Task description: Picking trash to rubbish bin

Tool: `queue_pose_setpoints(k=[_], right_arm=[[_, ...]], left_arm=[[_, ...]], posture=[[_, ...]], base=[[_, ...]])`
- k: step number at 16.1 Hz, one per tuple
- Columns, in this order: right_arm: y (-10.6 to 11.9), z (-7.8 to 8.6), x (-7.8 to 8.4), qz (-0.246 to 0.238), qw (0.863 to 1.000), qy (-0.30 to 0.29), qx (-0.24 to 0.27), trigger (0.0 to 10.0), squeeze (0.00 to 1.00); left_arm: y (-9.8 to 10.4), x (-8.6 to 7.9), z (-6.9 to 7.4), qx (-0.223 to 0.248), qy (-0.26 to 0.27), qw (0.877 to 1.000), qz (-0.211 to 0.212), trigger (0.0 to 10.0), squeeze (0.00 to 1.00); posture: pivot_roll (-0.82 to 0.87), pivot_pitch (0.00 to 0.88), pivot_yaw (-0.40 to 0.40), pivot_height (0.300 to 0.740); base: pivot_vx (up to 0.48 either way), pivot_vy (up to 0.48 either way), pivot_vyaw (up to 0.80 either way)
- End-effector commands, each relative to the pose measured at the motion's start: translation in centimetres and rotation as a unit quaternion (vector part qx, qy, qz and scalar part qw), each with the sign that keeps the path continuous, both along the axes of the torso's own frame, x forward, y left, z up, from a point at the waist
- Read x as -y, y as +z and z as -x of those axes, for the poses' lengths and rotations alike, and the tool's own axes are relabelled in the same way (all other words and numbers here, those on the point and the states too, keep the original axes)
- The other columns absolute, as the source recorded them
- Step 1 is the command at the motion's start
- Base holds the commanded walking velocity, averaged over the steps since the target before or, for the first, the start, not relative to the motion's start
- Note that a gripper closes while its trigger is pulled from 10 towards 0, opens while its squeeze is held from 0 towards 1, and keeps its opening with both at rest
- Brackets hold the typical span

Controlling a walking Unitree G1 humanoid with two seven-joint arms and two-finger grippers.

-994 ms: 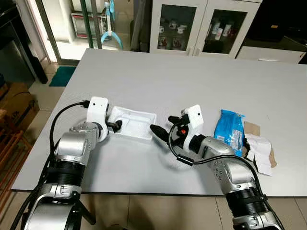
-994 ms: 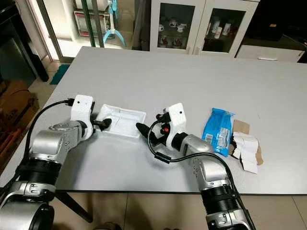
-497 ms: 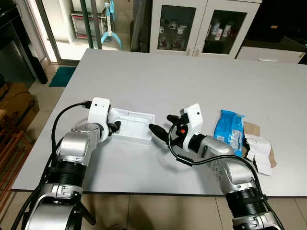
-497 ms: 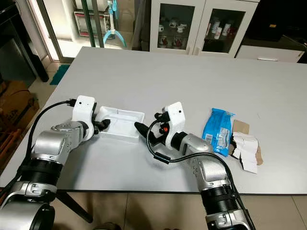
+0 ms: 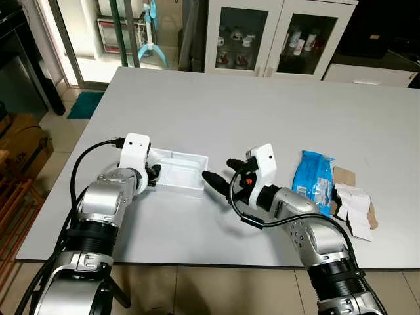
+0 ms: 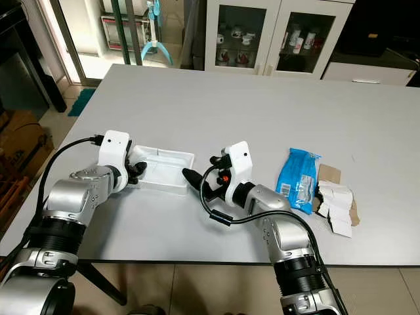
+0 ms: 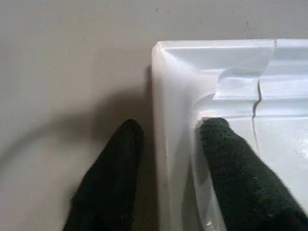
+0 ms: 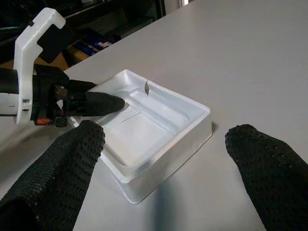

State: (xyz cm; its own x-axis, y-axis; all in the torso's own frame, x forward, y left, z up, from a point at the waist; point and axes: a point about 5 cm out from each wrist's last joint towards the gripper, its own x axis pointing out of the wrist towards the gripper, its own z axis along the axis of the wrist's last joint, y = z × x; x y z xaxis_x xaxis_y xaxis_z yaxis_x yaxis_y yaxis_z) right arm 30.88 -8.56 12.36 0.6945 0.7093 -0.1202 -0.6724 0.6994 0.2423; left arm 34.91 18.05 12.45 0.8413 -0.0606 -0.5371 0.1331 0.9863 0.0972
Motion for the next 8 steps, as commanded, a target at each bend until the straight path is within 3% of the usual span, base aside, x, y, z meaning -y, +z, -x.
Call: queue_pose_setpoints(k=[1,8], right_arm=[[0.26,0.15,-0.04,-0.001,1.000,0.004,0.001,10.0,0.00],[0.41,0.00,0.02,-0.001,1.000,0.005,0.002,10.0,0.00]], left_arm=[[0.07,0.18,-0.13,0.002,0.000,1.000,-0.004,0.0,0.00],[0.30,0.24,-0.26,0.010,0.002,1.000,-0.006,0.0,0.00]], posture=[[0.02,0.032,-0.054,0.740],[0.02,0.038,-0.064,0.740]], base=[[0.000,0.000,0.00],[0.000,0.000,0.00]])
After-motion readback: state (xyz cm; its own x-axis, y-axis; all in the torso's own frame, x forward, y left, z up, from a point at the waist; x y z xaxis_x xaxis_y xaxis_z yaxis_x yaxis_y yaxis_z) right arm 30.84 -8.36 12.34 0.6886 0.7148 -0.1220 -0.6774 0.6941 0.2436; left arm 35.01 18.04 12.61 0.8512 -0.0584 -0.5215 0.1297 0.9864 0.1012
